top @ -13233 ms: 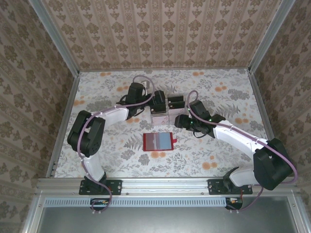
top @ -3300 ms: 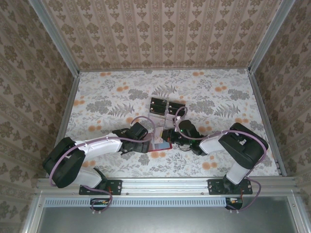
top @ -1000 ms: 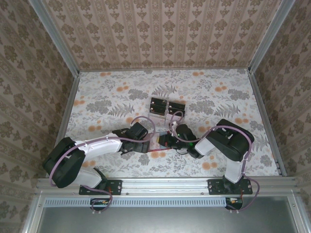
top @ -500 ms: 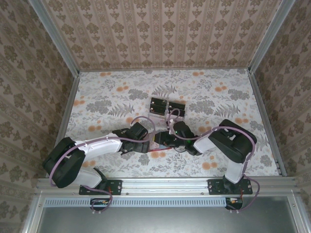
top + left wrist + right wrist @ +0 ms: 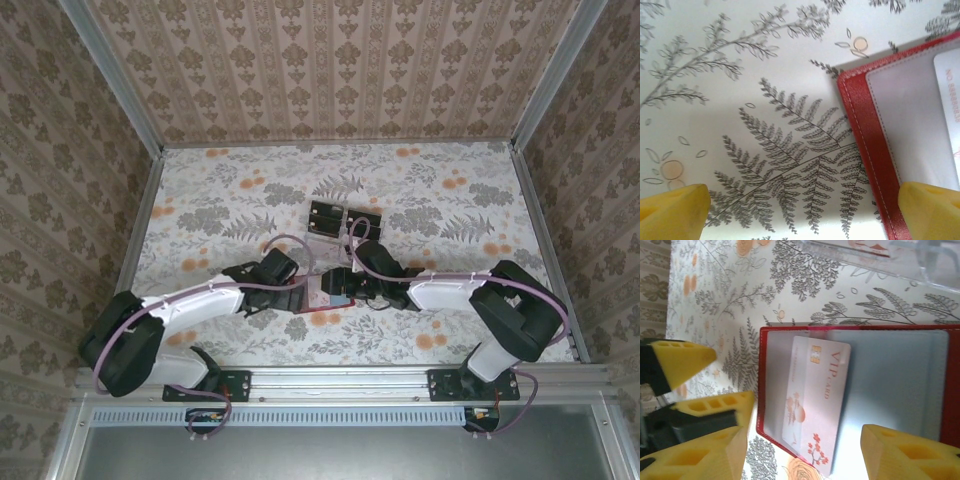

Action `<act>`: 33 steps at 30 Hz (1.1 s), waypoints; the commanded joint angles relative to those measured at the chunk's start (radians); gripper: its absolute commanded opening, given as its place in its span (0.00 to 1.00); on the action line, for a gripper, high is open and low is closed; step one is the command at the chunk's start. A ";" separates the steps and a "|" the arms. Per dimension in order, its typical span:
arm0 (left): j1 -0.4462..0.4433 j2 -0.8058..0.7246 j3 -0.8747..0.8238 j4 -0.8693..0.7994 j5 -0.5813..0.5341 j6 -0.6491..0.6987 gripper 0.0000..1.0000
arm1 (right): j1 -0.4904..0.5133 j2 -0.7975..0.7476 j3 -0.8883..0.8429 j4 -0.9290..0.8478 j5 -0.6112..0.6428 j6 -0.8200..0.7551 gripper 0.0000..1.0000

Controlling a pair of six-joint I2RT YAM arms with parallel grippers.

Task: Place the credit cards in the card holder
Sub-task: Insert the credit card into the card slot.

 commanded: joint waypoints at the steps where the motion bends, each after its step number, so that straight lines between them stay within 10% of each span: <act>1: 0.039 -0.034 0.026 -0.036 0.003 0.007 1.00 | 0.003 -0.012 0.044 -0.119 0.043 -0.034 0.59; 33: 0.107 0.109 0.031 0.020 0.044 0.034 1.00 | 0.030 0.175 0.178 -0.116 -0.010 -0.025 0.03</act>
